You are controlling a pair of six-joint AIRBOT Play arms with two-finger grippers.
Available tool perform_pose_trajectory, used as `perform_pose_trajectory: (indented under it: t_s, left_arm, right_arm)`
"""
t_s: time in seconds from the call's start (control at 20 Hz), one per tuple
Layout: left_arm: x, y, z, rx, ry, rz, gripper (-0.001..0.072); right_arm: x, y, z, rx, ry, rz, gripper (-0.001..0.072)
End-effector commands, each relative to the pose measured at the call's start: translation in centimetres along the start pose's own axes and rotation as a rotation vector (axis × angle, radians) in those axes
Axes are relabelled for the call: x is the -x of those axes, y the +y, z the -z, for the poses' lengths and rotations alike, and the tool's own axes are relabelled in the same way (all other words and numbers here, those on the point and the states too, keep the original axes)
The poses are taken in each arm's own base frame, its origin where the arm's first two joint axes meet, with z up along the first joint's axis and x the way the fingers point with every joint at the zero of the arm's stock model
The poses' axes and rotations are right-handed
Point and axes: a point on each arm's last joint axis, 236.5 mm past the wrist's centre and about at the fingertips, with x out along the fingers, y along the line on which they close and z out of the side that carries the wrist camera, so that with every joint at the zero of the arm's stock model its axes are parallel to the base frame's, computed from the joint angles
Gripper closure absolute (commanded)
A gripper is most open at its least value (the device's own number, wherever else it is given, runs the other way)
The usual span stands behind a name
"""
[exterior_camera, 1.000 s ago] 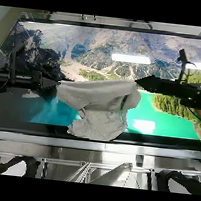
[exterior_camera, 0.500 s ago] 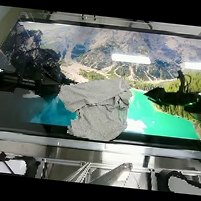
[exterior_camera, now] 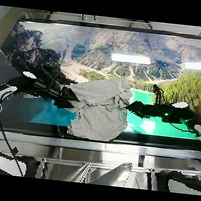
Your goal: Fold the shirts.
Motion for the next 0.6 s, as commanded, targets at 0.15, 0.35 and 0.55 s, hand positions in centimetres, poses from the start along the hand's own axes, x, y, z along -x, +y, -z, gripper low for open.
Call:
perform_pose_trajectory:
  t_s: [0.15,0.35,0.55]
  left_arm:
    - [-1.6,2.2,-1.7,0.023,-0.05,-0.065,0.0246]
    - [-1.6,1.8,-1.5,0.003,-0.041,-0.05,0.0694]
    - [-0.7,-0.4,-1.4,-0.056,0.004,-0.011,0.0692]
  right_arm:
    - [-2.3,1.9,-2.8,-0.039,-0.109,-0.02,0.0383]
    - [-2.8,1.8,-2.9,-0.043,-0.097,-0.024,0.0694]
    - [-2.1,2.4,-3.7,-0.002,-0.12,-0.033,0.0695]
